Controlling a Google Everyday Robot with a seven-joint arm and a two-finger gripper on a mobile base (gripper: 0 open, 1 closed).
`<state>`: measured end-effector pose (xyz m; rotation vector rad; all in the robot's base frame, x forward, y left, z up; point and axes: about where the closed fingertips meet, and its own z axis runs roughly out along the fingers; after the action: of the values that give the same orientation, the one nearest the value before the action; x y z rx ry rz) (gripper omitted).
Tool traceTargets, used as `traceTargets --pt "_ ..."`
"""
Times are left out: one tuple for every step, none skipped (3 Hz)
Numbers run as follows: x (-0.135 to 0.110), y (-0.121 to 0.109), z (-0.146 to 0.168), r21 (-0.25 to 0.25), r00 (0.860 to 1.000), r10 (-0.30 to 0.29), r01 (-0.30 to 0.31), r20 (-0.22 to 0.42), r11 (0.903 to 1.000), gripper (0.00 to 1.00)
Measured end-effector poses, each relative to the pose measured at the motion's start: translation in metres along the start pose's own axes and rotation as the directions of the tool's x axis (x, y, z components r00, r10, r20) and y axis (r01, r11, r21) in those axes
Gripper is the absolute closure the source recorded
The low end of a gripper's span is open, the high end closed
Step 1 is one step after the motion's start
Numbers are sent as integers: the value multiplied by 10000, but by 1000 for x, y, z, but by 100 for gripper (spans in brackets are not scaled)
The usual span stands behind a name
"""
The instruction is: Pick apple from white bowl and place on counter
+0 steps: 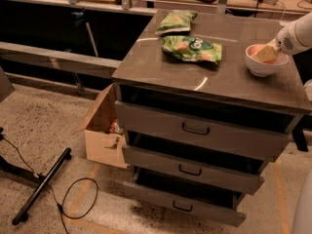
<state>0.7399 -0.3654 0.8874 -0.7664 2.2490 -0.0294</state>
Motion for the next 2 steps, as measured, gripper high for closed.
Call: traceTargets --pt "-4 -1 0 82 9999 -116 115 47 9999 87" --pt "-16 -6 -4 266 9995 -271 266 174 9993 100"
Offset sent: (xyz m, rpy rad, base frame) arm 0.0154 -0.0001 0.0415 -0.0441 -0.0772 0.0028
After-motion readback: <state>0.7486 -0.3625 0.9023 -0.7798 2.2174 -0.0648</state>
